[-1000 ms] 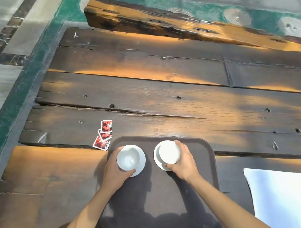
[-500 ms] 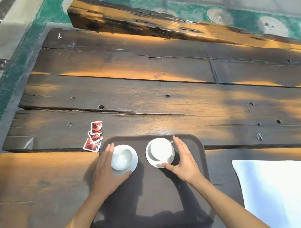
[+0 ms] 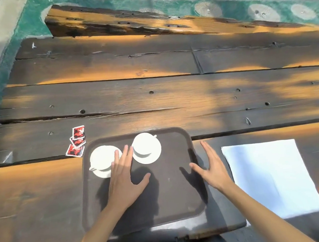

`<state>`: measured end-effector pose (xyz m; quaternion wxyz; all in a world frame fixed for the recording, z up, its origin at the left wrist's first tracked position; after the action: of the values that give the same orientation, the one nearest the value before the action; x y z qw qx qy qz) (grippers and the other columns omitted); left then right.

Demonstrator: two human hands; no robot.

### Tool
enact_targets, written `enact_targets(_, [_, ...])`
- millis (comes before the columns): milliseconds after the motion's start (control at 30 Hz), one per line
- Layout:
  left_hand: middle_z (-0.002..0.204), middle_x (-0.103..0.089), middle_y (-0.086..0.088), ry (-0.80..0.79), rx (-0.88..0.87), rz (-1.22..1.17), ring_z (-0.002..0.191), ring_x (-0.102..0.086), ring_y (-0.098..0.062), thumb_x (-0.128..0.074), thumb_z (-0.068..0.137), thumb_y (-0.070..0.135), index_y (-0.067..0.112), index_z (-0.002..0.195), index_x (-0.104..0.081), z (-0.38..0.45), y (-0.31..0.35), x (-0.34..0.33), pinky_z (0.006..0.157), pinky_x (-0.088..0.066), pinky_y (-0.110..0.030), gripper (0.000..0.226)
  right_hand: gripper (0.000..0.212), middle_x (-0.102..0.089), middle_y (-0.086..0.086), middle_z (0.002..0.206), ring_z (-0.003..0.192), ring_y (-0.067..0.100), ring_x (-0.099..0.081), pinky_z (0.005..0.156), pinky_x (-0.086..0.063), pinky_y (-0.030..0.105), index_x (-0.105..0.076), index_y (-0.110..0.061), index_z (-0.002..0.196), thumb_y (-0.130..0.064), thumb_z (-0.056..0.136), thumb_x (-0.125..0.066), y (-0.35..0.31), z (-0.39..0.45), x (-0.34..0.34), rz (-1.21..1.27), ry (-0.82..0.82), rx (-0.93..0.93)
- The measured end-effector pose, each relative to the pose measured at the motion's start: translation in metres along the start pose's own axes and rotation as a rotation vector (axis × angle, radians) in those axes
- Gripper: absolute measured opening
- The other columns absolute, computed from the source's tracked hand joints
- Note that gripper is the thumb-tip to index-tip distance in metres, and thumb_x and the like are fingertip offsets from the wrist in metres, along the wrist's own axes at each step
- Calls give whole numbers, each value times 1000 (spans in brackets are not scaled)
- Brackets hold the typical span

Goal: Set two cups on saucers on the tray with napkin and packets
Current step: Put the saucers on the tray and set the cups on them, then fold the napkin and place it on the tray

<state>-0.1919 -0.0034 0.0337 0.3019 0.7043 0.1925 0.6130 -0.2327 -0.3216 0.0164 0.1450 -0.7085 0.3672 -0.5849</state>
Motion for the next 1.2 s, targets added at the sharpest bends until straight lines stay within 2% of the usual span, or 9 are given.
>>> enact_targets(100, [165, 1, 28, -60, -70, -25, 154, 11, -7, -61, 83, 58, 50, 154, 1, -10, 47, -43, 123, -8, -46, 95, 83, -26, -9, 167, 154, 12, -21, 123, -20, 33, -26, -29, 159, -47, 91, -69, 43, -10, 23, 1, 3, -17])
enact_targets(267, [167, -8, 20, -150, -72, -59, 155, 8, -7, -59, 89, 53, 35, 159, -19, -16, 122, -131, 125, -12, -46, 83, 71, -35, 1, 163, 151, 19, -30, 123, -24, 34, -35, -15, 156, -34, 96, -67, 131, -12, 88, -5, 6, -26])
enact_targets(400, [166, -21, 7, -197, -63, -73, 156, -4, -18, -64, 93, 29, 20, 156, -32, -5, 182, -202, 123, -23, -50, 71, 58, -43, 13, 157, 147, 31, -38, 119, -25, 33, -42, -4, 151, -18, 98, -62, 215, 7, 157, -100, -15, -82])
enact_targets(467, [166, -22, 2, -228, -61, -50, 156, -8, -20, -63, 94, 20, 15, 155, -34, 6, 206, -237, 125, -20, -43, 67, 55, -44, 16, 156, 146, 33, -39, 120, -26, 35, -44, -2, 149, -8, 96, -57, 254, 21, 189, -147, -42, -128])
enact_targets(633, [166, -23, 0, -316, 50, -18, 154, -18, -18, -56, 98, 19, 15, 155, -32, 45, 234, -307, 120, -12, -25, 63, 62, -31, 9, 164, 151, 28, -30, 120, -32, 43, -37, -10, 154, 0, 93, -48, 325, 58, 244, -245, -103, -201])
enact_targets(800, [162, -33, -7, -348, 255, -56, 149, -30, -22, -56, 96, 16, 11, 154, -33, 73, 244, -348, 120, -22, -31, 63, 68, -24, 4, 166, 147, 25, -36, 114, -39, 42, -26, -16, 159, -2, 96, -47, 358, 91, 258, -314, -187, -188])
enact_targets(933, [150, -44, -11, -372, 294, 19, 134, -47, -31, -58, 91, 8, 10, 152, -36, 77, 237, -353, 112, -39, -40, 65, 62, -41, 10, 146, 118, 33, -61, 98, -51, 45, -31, -25, 155, -12, 98, -52, 372, 97, 249, -350, -253, -206])
enact_targets(1067, [109, -57, -7, -382, 267, 144, 110, -58, -29, -55, 88, 8, 15, 126, -61, 82, 232, -350, 94, -50, -42, 39, 51, -44, 10, 133, 100, 34, -66, 85, -55, 41, -39, -29, 144, -18, 96, -53, 383, 104, 246, -368, -260, -244])
enact_targets(1200, [99, -54, 0, -314, 268, 202, 106, -50, -20, -55, 91, 12, 22, 99, -65, 82, 225, -340, 85, -49, -37, 16, 39, -41, 7, 132, 122, 31, -48, 94, -51, 39, -54, -26, 131, -21, 93, -58, 379, 113, 249, -448, -244, -187])
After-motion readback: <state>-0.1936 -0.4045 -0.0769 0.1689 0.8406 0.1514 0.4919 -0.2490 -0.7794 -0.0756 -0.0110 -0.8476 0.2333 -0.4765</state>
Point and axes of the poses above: each hand's wrist, its own z-axis towards the middle knuckle, its own x-axis out of the back of the hand, y = z × x, the point moved 10 cm from there along z, towards the middle knuckle
